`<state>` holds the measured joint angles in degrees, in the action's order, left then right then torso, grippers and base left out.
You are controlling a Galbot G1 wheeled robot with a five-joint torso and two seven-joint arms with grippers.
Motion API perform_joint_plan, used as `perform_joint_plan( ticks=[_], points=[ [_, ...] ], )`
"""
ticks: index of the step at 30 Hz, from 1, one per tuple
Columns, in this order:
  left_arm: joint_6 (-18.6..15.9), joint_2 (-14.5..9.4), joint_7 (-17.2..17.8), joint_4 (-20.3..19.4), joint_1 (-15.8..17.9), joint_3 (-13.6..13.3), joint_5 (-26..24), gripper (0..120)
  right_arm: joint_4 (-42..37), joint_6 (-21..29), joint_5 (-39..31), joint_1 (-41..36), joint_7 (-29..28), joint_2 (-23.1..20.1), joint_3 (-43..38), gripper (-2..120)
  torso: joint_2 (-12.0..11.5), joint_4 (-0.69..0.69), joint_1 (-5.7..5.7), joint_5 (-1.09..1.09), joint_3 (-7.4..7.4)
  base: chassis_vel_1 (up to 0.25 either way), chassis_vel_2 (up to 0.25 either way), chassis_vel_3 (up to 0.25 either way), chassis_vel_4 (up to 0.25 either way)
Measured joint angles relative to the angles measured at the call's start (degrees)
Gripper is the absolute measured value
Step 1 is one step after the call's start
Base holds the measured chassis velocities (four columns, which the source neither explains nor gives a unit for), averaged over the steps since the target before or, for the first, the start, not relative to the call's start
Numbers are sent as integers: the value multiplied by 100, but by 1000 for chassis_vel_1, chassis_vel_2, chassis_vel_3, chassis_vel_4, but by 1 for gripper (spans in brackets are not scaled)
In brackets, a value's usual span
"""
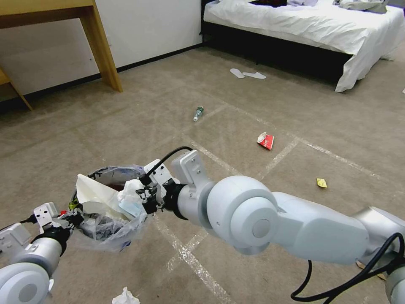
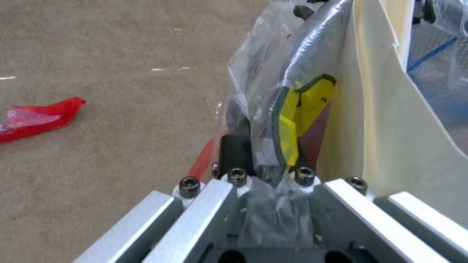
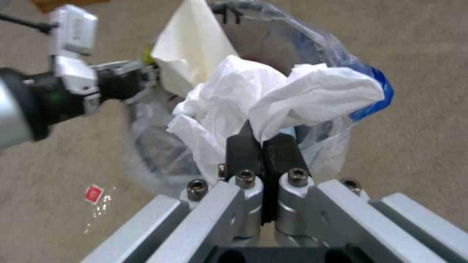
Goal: Pick up the trash bin and place the garbage on the floor into it.
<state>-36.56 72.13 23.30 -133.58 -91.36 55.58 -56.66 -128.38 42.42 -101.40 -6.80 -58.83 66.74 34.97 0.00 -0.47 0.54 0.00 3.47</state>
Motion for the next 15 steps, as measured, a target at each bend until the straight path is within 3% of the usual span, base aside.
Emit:
perform_joint_plan(
  ticks=[13,15],
  points=[
    [11,19,-18,-102,-87,54,-2,1,984,-9,321,-67,372,374,104,0,0,0,0,0,0,0,0,0,0],
    [14,24,-21,-102,-88,73,-5,1,1472,-16,506,-190,501,552,208,0,0,0,0,0,0,0,0,0,0]
  ],
)
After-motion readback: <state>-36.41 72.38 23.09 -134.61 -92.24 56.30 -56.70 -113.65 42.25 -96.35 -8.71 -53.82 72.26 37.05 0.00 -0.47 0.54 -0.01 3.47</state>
